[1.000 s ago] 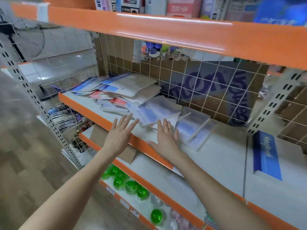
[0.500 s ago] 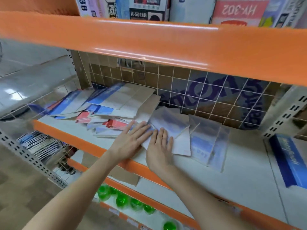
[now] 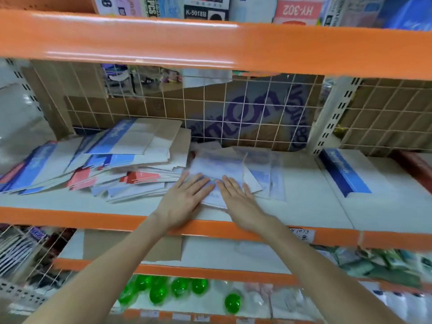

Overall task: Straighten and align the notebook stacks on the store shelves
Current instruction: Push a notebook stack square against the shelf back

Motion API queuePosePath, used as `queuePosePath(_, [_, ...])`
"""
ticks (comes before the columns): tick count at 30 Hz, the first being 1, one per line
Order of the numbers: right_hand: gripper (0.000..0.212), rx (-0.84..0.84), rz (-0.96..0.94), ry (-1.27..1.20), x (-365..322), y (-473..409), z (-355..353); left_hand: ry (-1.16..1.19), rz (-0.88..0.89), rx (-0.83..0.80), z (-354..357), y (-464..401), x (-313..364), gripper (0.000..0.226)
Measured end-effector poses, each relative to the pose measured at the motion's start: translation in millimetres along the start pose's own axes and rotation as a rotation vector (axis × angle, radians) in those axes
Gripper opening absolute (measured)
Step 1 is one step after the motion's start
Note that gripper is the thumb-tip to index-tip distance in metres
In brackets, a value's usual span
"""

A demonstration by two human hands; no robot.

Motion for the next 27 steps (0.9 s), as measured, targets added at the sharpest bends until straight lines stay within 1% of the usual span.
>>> queuePosePath(3, [0.084, 0.007, 0.059, 0.039, 15.2, 22.2, -6.0, 0.069, 0.034, 0.019, -0.7, -3.8, 19.7, 0.041])
queuePosePath(4, [0.086, 0.014, 0.093, 0.056, 18.1, 28.5, -6.0, 0.108, 0.025, 0.004, -1.1, -4.7, 26.2, 0.046])
queuePosePath(6, [0.086, 0.045, 0.16, 0.095, 18.4, 37.7, -2.6, 0.156, 0.004, -0.01, -0.7, -5.2, 37.2, 0.063])
queuePosePath(7, [0.085, 0.069, 0.193, 0.109, 16.3, 40.3, 0.3, 0.165, -0.002, 0.0, -1.2, -4.8, 41.8, 0.065])
queuePosePath(13, [0.082, 0.171, 0.345, 0.081, 0.1, 41.3, 15.9, 0.154, -0.056, 0.004, -0.4, -2.6, 60.7, 0.06])
queuePosePath(16, [0.074, 0.191, 0.338, 0.113, -2.2, 44.2, 17.3, 0.131, -0.158, -0.006, 2.4, -1.6, 64.9, 0.061])
queuePosePath(18, [0.072, 0.204, 0.317, 0.13, 0.5, 47.4, 14.5, 0.135, -0.217, -0.057, 3.8, -2.6, 67.2, 0.064])
queuePosePath(21, [0.07, 0.244, 0.276, 0.125, 13.4, 58.2, 7.1, 0.112, -0.167, -0.199, 11.1, -12.8, 76.7, 0.065])
queuePosePath(23, [0.069, 0.274, 0.267, 0.107, 27.9, 70.3, 1.2, 0.12, -0.136, -0.186, 8.8, -26.3, 89.3, 0.065])
queuePosePath(27, [0.071, 0.352, 0.302, 0.079, 72.9, 104.4, -17.7, 0.217, -0.122, -0.118, -9.4, -65.9, 131.0, 0.066])
Point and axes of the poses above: each hand's wrist, its own y-axis away from the middle knuckle, its own z-axis out of the palm, x = y × z, the point moved 3 cm from there along -y, towards the middle knuckle, and after that the axes turned 10 degrees about x, right-handed, at the moved point
